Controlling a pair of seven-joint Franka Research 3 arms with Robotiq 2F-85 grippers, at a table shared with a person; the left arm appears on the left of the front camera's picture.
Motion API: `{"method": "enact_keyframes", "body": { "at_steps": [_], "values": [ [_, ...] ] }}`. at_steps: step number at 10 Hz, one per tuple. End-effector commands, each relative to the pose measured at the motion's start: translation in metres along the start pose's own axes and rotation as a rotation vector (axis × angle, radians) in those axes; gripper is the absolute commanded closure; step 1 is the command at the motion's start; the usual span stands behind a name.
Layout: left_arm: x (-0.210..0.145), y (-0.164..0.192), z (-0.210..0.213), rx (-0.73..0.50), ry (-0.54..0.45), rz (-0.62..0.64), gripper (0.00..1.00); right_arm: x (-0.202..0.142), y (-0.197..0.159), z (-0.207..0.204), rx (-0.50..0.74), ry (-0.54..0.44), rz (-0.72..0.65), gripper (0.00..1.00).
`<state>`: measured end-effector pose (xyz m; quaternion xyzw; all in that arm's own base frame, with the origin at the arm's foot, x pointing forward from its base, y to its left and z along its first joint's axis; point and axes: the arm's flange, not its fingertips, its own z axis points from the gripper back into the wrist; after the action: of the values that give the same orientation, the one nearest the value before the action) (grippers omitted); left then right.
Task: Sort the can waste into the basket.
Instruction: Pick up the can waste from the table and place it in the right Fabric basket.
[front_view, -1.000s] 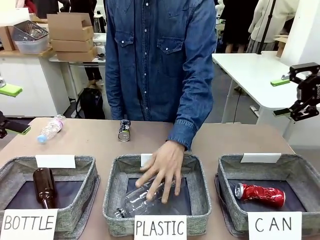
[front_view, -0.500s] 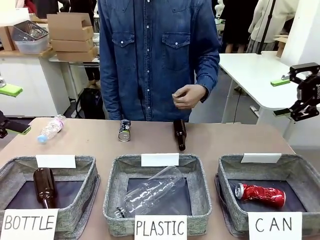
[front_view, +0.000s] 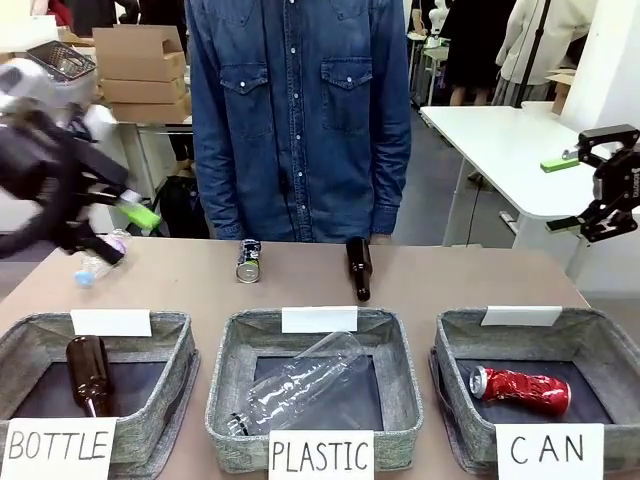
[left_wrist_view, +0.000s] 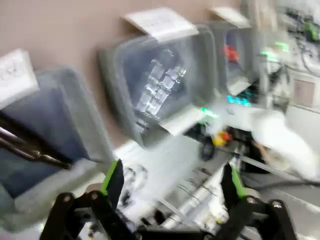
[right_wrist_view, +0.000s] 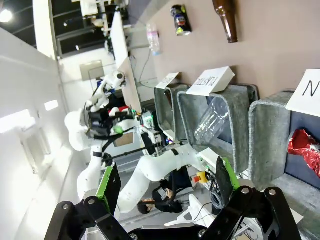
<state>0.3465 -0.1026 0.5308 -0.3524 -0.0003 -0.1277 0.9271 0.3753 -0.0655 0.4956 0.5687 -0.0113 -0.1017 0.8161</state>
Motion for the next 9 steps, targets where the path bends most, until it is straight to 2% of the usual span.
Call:
{"method": "enact_keyframes", "body": {
  "at_steps": [1,3,4,5,6,8,9],
  "values": [
    [0.061,0.019,-0.018,0.233,0.035,0.203,0.0,0.0,0.001,0.003,-0.007,0.015,0.016,0.0],
    [0.095,0.028,-0.06,0.308,-0.101,0.315,0.0,0.0,0.001,0.003,-0.007,0.015,0.016,0.0],
    [0.103,0.029,-0.078,0.264,-0.132,0.288,0.0,0.0,0.001,0.003,-0.007,0.015,0.016,0.0],
    [0.106,0.025,-0.068,0.274,-0.349,0.263,0.0,0.0,0.001,0.003,-0.007,0.015,0.016,0.0],
    [0.099,0.035,-0.072,0.292,-0.109,0.258,0.0,0.0,0.001,0.003,-0.007,0.015,0.016,0.0],
    [0.099,0.035,-0.072,0.292,-0.109,0.258,0.0,0.0,0.001,0.003,-0.007,0.015,0.016,0.0],
    [0.108,0.033,-0.078,0.278,-0.172,0.268,0.0,0.0,0.001,0.003,-0.007,0.015,0.016,0.0]
  ]
}}
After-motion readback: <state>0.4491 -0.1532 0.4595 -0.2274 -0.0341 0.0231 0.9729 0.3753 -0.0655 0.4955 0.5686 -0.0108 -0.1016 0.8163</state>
